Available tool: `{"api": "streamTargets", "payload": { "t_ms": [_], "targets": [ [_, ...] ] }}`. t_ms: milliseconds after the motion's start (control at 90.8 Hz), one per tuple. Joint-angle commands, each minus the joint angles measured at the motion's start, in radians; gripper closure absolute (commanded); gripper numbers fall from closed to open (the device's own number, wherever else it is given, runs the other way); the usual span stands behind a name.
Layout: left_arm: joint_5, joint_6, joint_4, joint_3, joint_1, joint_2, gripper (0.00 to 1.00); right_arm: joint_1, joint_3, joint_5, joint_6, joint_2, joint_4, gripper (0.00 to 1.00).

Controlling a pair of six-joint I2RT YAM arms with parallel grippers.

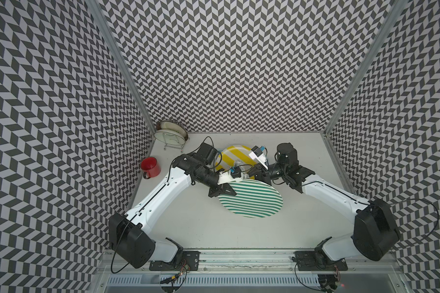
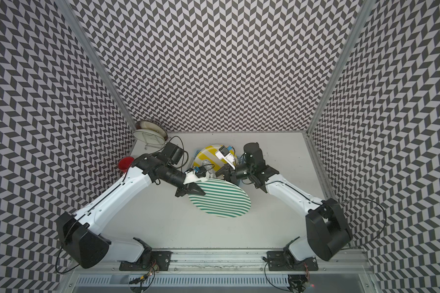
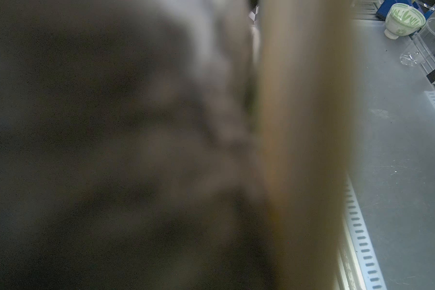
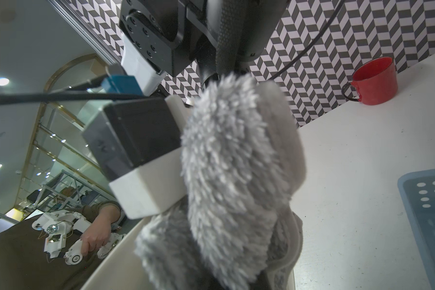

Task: Wipe the wet plate dry
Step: Wipe the plate with towel.

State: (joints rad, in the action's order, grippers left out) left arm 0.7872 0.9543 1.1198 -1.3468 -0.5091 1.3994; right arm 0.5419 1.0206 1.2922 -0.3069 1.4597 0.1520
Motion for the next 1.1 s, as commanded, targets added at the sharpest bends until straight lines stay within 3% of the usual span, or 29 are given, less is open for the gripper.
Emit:
{"api": "streamTargets", "payload": {
  "t_ms": [0, 430, 1091],
  "targets": [
    [0.01, -0.008, -0.016, -0.032, 0.035, -0.011, 1.0, -0.005, -0.025, 0.031, -0.02, -0.054, 0.089, 1.0],
    [0.009, 0.036, 0.022, -0.041, 0.149, -0.025, 1.0, -0.044, -0.063, 0.018, -0.046, -0.101, 0.129, 1.0],
    [0.16, 0.086, 0.083, -0.134, 0.372, 0.012, 1.0, -0.055, -0.089, -0.007, -0.054, -0.114, 0.147, 1.0]
  ]
}}
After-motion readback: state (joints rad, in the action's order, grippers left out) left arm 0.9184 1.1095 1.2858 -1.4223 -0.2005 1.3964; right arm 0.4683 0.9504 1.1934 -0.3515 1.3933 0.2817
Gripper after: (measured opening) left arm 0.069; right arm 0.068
